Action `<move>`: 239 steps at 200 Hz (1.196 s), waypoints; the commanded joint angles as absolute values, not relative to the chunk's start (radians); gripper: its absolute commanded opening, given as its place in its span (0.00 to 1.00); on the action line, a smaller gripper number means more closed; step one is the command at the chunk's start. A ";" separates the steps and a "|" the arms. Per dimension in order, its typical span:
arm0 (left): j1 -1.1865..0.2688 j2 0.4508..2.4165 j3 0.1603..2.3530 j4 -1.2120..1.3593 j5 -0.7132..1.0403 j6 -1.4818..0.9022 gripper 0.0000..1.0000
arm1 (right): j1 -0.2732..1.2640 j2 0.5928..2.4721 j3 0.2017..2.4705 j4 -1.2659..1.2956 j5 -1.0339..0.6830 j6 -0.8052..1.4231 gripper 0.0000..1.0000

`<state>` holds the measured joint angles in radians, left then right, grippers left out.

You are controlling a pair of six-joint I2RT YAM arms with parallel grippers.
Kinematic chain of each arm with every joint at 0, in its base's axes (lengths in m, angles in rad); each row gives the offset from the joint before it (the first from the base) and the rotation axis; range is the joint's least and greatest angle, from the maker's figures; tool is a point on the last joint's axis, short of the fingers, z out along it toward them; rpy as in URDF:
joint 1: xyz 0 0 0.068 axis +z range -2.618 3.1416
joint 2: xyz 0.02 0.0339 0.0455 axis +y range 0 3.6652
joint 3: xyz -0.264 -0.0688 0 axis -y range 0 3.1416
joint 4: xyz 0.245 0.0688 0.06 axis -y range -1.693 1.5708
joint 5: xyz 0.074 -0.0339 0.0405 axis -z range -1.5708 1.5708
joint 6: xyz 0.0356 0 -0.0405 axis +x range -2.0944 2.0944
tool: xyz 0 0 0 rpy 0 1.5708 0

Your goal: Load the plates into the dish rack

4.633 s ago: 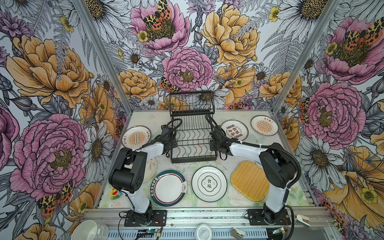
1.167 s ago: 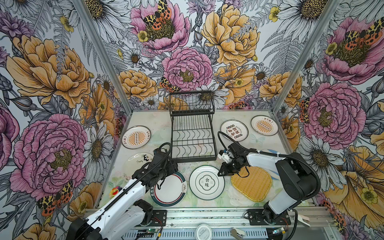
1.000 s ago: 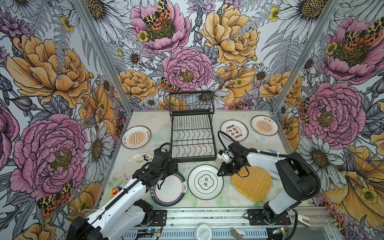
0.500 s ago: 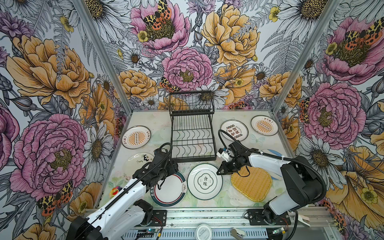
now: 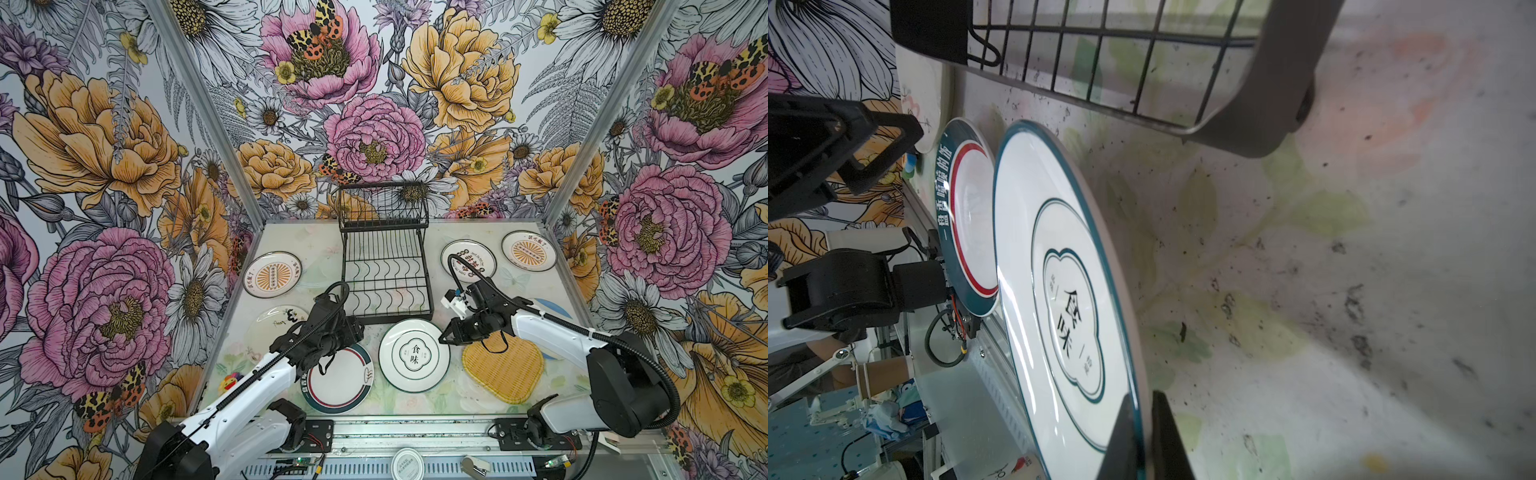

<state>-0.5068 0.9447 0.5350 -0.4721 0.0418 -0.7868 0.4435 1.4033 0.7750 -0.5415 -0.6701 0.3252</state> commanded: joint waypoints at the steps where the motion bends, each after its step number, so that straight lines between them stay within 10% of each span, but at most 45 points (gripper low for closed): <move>1: -0.514 0.946 0.549 -0.371 0.121 -0.788 0.77 | 0.437 1.338 0.806 -0.545 -0.729 0.347 0.00; 102: -0.518 0.991 0.495 -0.058 0.352 -0.836 0.68 | 0.383 1.284 0.952 -0.549 -0.710 0.384 0.00; 227: -0.531 1.126 0.525 0.204 0.465 -0.910 0.10 | 0.364 1.322 1.043 -0.545 -0.737 0.354 0.00; 239: -0.530 1.130 0.525 0.222 0.477 -0.910 0.03 | 0.358 1.331 1.047 -0.545 -0.777 0.342 0.12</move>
